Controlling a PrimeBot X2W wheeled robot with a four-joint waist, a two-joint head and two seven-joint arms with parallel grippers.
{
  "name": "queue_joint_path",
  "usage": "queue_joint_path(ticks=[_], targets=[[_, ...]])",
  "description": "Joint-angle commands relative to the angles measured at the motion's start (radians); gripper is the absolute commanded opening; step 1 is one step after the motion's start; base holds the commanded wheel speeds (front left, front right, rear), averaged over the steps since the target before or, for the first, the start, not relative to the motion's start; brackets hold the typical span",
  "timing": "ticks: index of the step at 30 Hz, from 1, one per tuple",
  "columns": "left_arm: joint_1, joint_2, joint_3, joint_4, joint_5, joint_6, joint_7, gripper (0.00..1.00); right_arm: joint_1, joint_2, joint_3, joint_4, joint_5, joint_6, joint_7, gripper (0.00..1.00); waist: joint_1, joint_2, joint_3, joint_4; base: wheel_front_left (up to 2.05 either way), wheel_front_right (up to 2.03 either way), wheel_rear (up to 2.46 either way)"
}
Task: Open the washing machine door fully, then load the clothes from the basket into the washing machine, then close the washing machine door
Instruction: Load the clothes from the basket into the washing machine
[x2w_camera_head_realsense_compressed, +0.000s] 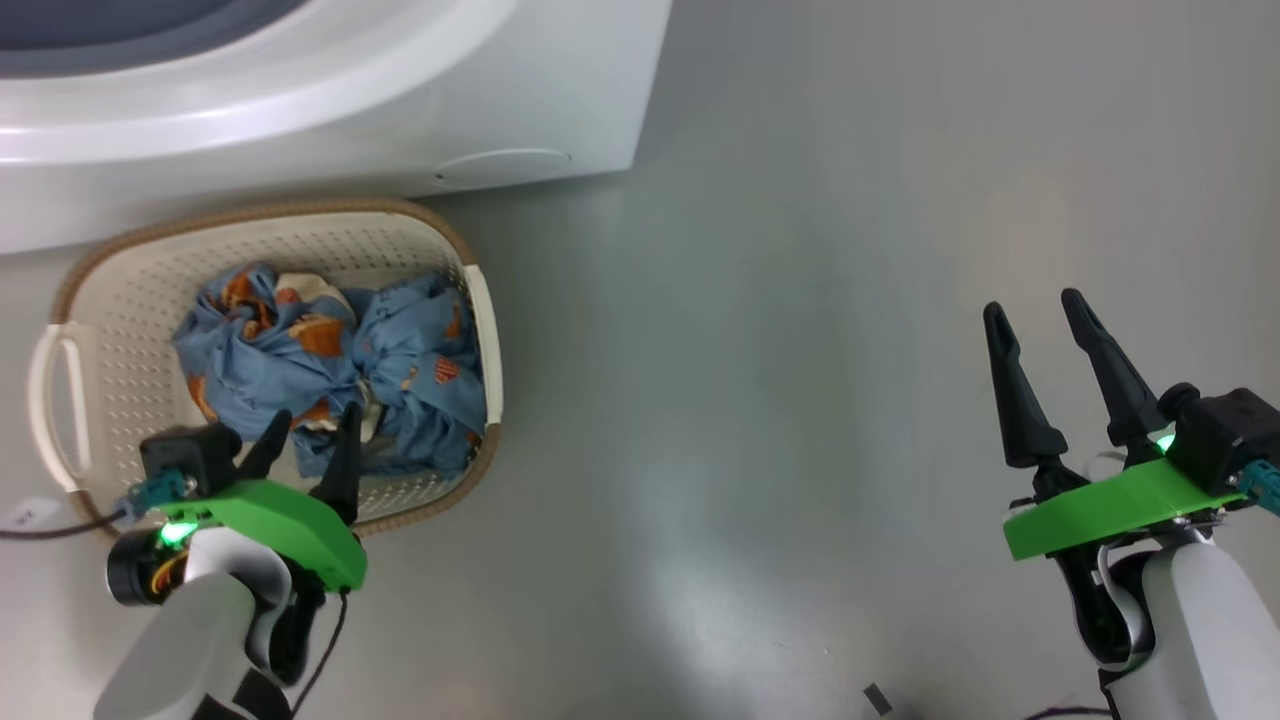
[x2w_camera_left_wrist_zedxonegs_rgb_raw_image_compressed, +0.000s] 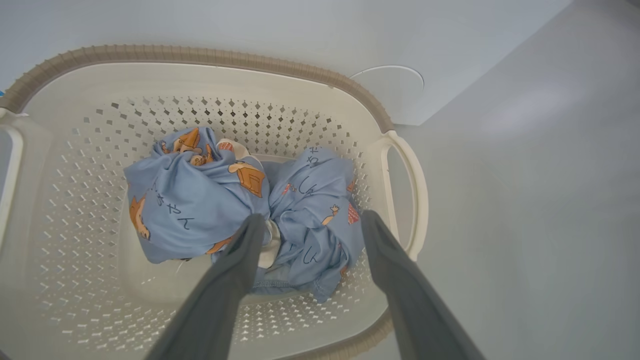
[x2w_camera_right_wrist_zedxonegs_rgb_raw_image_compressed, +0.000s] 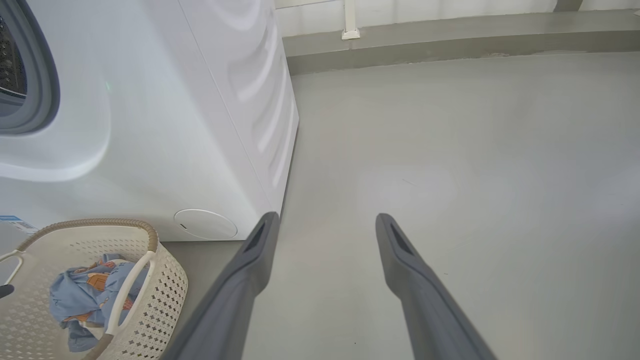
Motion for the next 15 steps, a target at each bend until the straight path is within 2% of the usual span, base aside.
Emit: queue_joint_path(ticks=[1,15], targets=[[-0.019,0.045,0.007,0.003,-0.02,-0.002,-0.006,1.0,-0.001,0.005,0.024,-0.029,-0.008,0.001,-0.012,1.0,0.0,0.0,0.045,-0.03,0.0,0.0,0.0],[-0.203,0.132,-0.245,0.106,-0.222,-0.003,-0.006,1.0,-0.055,0.049,0.033,-0.064,-0.02,0.001,-0.012,1.0,0.0,0.0,0.196,-0.086,0.0,0.0,0.0]])
